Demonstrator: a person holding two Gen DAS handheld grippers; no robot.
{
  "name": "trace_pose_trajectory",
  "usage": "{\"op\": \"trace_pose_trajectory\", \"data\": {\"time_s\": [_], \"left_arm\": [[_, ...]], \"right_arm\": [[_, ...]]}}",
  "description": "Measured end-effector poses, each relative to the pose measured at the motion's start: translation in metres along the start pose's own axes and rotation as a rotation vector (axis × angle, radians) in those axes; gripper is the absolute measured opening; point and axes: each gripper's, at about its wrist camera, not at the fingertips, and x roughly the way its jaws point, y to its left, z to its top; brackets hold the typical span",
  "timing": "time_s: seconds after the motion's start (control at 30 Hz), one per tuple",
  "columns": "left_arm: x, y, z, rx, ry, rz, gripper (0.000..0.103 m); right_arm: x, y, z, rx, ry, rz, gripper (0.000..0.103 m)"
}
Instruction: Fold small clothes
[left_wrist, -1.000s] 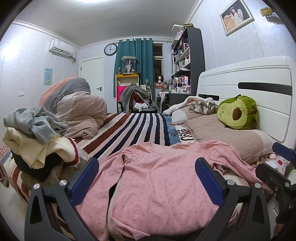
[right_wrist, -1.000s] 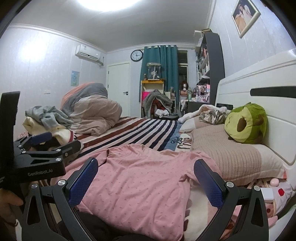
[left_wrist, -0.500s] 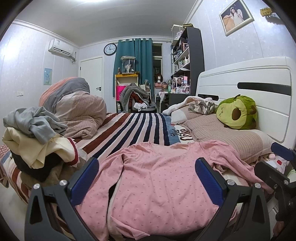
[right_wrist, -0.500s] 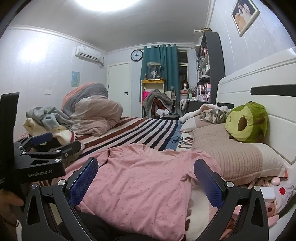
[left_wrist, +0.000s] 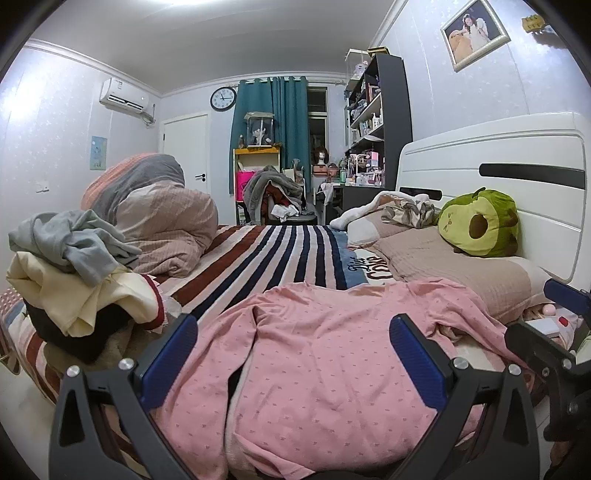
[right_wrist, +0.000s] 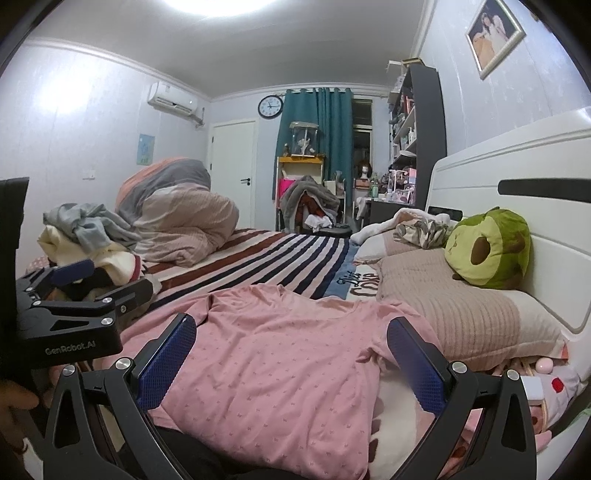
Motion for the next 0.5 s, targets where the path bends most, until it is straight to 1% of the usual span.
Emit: {"op": "trace_pose_trajectory", "data": {"time_s": [0.1, 0.2, 0.27, 0.33, 0.43, 0.5], "left_arm": [[0.005, 0.012, -0.002, -0.022, 0.008, -0.004, 0.102], [0.012, 0.028, -0.007, -0.037, 0.003, 0.011, 0.102], [0.018, 0.042, -0.013, -0.041, 0.003, 0.026, 0.102], [0.024, 0.061, -0.023, -0.044, 0.011, 0.013, 0.102], [0.035, 0.09, -0.041, -0.058, 0.055, 0.015, 0.102], [0.044, 0.115, -0.058, -0.091, 0.106, 0.017, 0.102]], "right_arm": [[0.003, 0.008, 0.001, -0.032, 0.013, 0.0, 0.102], [0.007, 0.013, 0.003, -0.036, 0.022, 0.004, 0.102], [0.009, 0.014, 0.002, -0.033, 0.011, 0.007, 0.102], [0.013, 0.016, 0.0, -0.035, -0.01, 0.027, 0.102], [0.019, 0.019, -0.003, -0.033, -0.031, 0.069, 0.102], [0.027, 0.022, -0.005, -0.03, 0.0, 0.08, 0.102]]}}
